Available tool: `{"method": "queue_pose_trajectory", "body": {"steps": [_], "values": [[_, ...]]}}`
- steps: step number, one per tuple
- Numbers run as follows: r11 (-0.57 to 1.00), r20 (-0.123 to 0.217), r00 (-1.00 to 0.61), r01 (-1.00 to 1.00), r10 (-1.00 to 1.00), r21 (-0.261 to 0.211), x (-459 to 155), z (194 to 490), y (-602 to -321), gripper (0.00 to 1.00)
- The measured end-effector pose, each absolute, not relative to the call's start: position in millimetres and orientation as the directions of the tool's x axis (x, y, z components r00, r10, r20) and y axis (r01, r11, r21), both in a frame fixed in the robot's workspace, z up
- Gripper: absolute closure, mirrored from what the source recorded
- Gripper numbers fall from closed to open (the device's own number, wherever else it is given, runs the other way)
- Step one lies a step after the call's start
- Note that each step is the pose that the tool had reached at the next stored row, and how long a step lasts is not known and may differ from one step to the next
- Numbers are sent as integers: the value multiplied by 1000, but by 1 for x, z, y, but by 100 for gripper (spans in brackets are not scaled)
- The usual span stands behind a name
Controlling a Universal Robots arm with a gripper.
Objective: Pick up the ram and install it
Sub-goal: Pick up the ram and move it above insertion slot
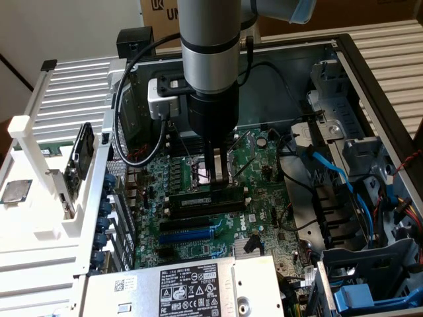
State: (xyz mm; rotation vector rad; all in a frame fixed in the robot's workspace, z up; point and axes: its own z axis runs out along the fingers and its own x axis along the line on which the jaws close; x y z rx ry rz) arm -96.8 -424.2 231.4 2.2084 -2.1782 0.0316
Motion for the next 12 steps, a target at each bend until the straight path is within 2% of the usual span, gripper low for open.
{"method": "queue_pose_trajectory", "body": {"steps": [12], "values": [[-13, 42, 14, -1000, -999, 14, -97, 230, -424, 87]]}}
